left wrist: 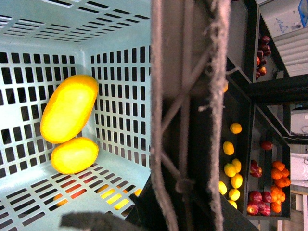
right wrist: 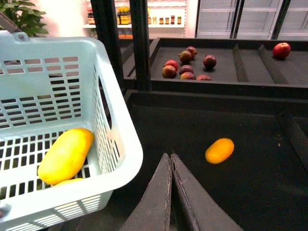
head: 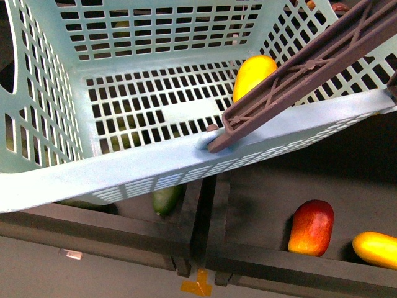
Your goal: Pick lemon and mango into basket
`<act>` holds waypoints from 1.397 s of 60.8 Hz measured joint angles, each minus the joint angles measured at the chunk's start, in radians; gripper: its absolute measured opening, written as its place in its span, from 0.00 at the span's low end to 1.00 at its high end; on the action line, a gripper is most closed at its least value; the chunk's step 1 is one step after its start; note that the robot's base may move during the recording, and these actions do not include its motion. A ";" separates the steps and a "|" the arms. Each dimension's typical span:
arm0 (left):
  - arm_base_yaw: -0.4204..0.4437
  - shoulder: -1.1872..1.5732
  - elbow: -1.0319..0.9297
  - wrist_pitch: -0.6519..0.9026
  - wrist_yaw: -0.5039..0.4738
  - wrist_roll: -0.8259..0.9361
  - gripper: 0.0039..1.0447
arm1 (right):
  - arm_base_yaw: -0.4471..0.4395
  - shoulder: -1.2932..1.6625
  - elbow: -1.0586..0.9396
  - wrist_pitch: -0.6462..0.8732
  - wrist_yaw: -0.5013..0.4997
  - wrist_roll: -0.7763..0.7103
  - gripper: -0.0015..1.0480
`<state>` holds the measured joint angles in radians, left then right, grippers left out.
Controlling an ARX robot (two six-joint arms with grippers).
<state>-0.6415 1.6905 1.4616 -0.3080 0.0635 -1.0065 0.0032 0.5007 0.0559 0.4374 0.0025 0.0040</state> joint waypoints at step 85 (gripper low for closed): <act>0.001 0.000 0.000 0.000 0.000 0.001 0.04 | 0.000 -0.494 -0.039 -0.436 -0.001 -0.001 0.12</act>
<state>-0.6403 1.6905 1.4616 -0.3080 0.0631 -1.0054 0.0032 0.0067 0.0174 0.0013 0.0017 0.0029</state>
